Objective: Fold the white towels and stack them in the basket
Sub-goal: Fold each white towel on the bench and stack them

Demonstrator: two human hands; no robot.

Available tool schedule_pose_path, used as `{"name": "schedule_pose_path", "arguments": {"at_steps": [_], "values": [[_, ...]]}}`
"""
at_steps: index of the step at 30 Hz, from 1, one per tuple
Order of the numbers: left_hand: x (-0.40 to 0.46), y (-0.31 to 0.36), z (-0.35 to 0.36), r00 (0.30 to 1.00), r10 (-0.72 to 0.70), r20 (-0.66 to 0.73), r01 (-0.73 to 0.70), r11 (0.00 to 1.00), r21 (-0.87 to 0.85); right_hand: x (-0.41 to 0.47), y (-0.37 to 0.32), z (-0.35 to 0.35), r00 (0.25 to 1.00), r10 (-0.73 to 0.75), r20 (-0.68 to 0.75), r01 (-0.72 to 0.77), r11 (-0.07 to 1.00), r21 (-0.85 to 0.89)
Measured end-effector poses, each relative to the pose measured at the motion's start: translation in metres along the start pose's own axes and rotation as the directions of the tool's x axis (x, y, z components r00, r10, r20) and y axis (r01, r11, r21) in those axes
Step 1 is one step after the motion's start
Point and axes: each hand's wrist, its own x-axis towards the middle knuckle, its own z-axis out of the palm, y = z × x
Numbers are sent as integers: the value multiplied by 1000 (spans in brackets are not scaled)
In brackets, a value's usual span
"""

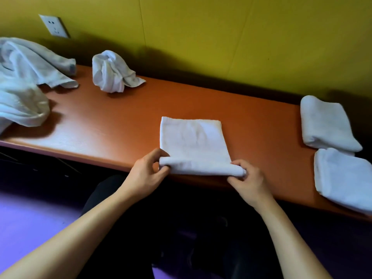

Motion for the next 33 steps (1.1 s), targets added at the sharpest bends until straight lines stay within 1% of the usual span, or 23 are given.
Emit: {"name": "schedule_pose_path", "arguments": {"at_steps": [2, 4, 6, 8, 11, 14, 16, 18, 19, 21, 23, 26, 30, 31, 33], "values": [[-1, -5, -5, 997, -65, -34, 61, 991, -118, -4, -6, -4, 998, 63, -6, -60, 971, 231], [3, -9, -6, 994, -102, -37, 94, 979, -181, -2, -5, -2, 995, 98, -30, -83, 946, 315], [10, -10, -3, 990, -131, -49, 119, 973, -198, 4, -6, 5, 989, 141, -36, -117, 921, 372], [21, -9, 0, 987, -141, -74, 126, 975, -181, 11, -8, 16, 980, 180, -83, -141, 927, 347], [47, -6, 6, 979, -167, -117, 152, 980, -124, 26, -15, 27, 951, 220, -216, -168, 957, 235], [75, -1, 13, 962, -215, -166, 201, 975, -94, 43, -18, 36, 911, 296, -286, -238, 946, 220], [89, 5, 17, 951, -242, -194, 219, 967, -130, 54, -18, 40, 892, 334, -305, -283, 938, 200], [96, 5, 18, 948, -250, -195, 220, 961, -166, 63, -17, 43, 876, 359, -323, -325, 933, 154], [97, 1, 20, 957, -224, -184, 199, 969, -147, 67, -15, 45, 870, 366, -331, -344, 931, 126], [93, -14, 25, 981, -150, -123, 145, 988, -50, 73, -13, 51, 858, 392, -332, -394, 917, 64], [85, -25, 30, 987, -136, -88, 139, 990, 31, 76, -11, 56, 846, 407, -344, -426, 904, 22], [81, -27, 35, 975, -171, -145, 183, 980, 73, 76, -12, 60, 828, 425, -366, -451, 892, 17], [83, -18, 39, 963, -218, -159, 244, 955, 167, 70, -15, 56, 811, 466, -353, -463, 881, 99], [82, -17, 41, 958, -232, -166, 263, 945, 194, 66, -14, 54, 808, 471, -356, -472, 877, 89], [78, -13, 44, 949, -260, -178, 297, 928, 225, 50, -11, 49, 798, 485, -357, -515, 857, 15]]}}
